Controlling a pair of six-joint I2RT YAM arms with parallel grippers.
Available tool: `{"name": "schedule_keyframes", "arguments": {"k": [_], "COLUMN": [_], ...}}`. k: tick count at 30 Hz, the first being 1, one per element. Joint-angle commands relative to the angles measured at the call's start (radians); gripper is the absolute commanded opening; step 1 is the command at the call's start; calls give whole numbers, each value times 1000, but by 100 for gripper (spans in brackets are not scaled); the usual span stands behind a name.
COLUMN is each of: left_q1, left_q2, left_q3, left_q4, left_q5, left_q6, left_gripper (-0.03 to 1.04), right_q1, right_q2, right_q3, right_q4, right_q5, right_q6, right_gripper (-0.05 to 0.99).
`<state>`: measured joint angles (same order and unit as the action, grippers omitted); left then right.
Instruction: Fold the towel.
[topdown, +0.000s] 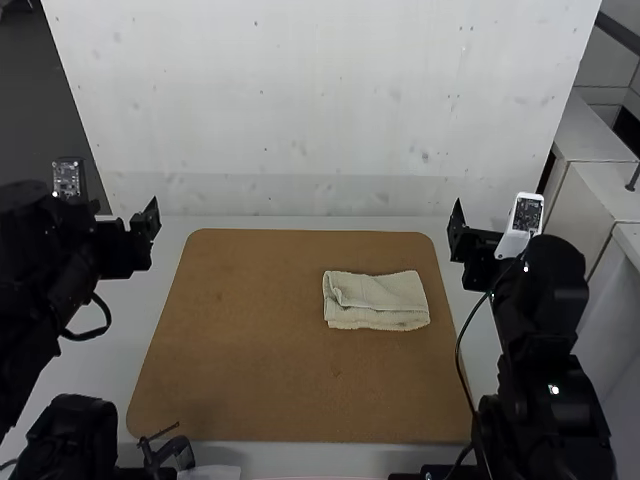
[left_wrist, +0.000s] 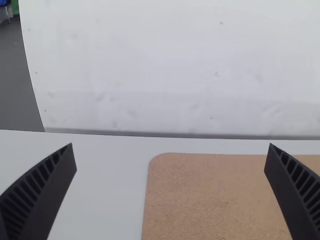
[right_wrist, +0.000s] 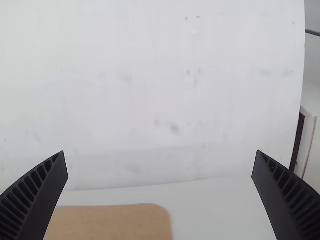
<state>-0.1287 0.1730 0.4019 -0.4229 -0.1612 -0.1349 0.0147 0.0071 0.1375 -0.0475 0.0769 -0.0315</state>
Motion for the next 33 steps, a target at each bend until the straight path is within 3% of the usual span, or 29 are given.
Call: {"name": "schedule_keyframes", "arguments": {"k": [1,5,15,17,23,27,29,33], "left_q1": [41,72,95,126,129,133,136,136], "left_q2": [-35,-35,-29,-79,-139,-153,-152,-152], "left_q3": [51,95,80,74,46,14,3,-71], "left_q4": [-31,-65,-100,-100,-86,-79,-85,-62], "left_q5": [-26,-26,-46,-41,-40,6,31,34], "left_q6": [11,-9,-28,-25,15,81,92,132], "left_gripper": [96,97,97,97,97,97,97,97], "right_q1": [-12,-12,-12,-12,-12,-15,-19,-18], "right_q2": [-12,-12,-12,-10,-12,-7,5,-1], "right_q3": [-12,-12,-12,-10,-15,-13,-7,-16], "right_q4": [23,26,26,26,26,15,0,6], "right_q5": [9,9,9,9,8,-2,-2,-2], "right_q6": [-11,-13,-15,-15,-15,-15,-16,-16], "right_gripper": [94,94,95,95,95,95,95,95]}}
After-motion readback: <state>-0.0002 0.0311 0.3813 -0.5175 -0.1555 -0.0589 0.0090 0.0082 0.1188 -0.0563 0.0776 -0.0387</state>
